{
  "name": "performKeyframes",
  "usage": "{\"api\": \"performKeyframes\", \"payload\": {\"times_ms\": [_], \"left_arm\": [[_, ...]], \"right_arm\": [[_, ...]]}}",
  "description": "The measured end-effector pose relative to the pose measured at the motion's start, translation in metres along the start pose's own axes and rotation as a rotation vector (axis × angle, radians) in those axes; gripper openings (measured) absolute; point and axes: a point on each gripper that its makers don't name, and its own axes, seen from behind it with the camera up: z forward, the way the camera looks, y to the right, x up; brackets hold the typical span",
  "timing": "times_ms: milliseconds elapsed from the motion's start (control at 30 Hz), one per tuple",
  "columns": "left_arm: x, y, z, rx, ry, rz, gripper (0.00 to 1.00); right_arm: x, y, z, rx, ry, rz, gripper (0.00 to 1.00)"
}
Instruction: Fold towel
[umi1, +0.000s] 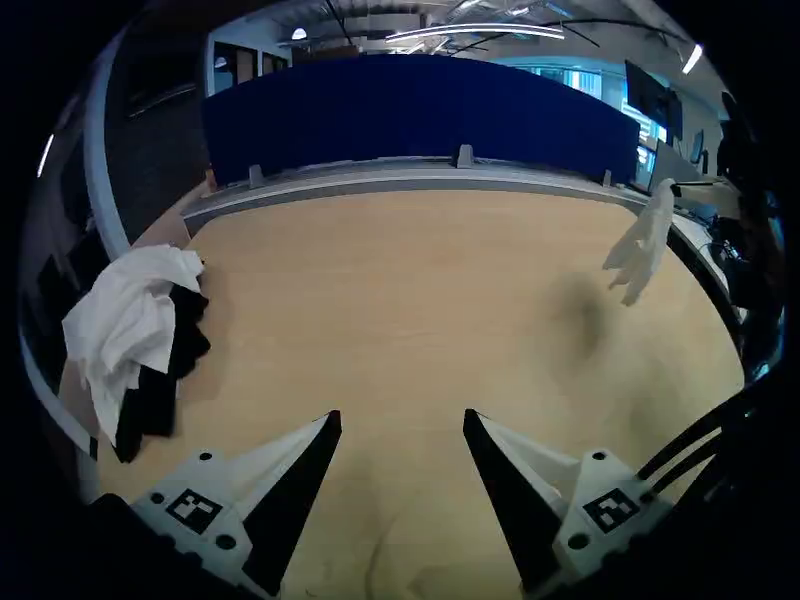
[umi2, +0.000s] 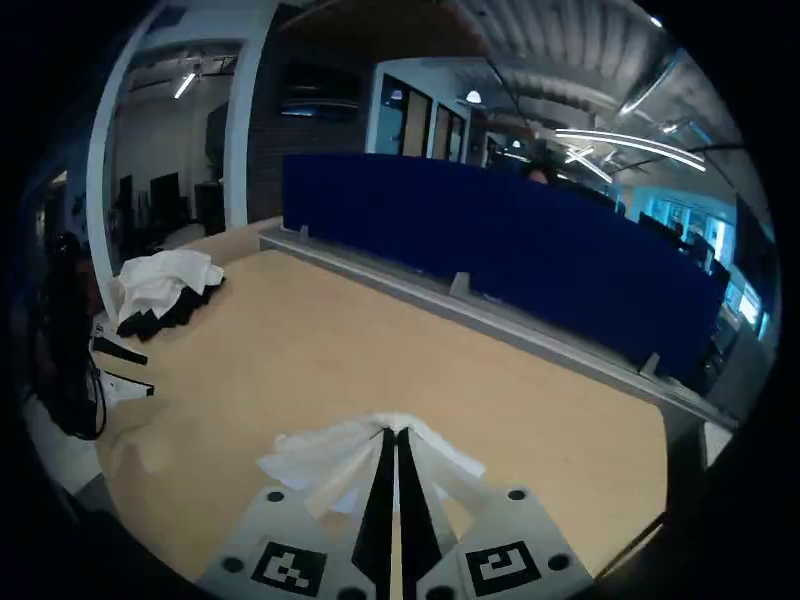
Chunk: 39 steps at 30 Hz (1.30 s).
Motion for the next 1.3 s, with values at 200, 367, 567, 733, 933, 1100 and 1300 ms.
{"api": "performKeyframes", "payload": {"times_ms": [200, 367, 567, 733, 933, 1100, 1300], "left_arm": [[0.000, 0.005, 0.003, 0.001, -0.005, 0.013, 0.90], [0.001, 0.011, 0.005, -0.002, -0.007, 0.018, 0.90], [0.005, 0.019, 0.006, -0.003, -0.009, 0.026, 0.90], [0.008, 0.023, 0.007, -0.001, -0.009, 0.029, 0.90], [0.009, 0.028, 0.007, 0.003, -0.013, 0.029, 0.90], [0.008, 0.032, 0.007, 0.006, -0.016, 0.035, 0.90], [0.008, 0.036, 0.005, 0.009, -0.018, 0.039, 0.90]], "right_arm": [[-0.016, 0.044, -0.019, -0.050, -0.011, 0.040, 0.02], [-0.033, 0.075, -0.034, -0.075, -0.030, 0.059, 0.02], [-0.051, 0.108, -0.050, -0.099, -0.050, 0.070, 0.02], [-0.065, 0.133, -0.061, -0.116, -0.062, 0.074, 0.02], [-0.082, 0.155, -0.068, -0.125, -0.082, 0.081, 0.02], [-0.097, 0.165, -0.070, -0.125, -0.104, 0.080, 0.02], [-0.110, 0.169, -0.072, -0.118, -0.123, 0.080, 0.02]]}}
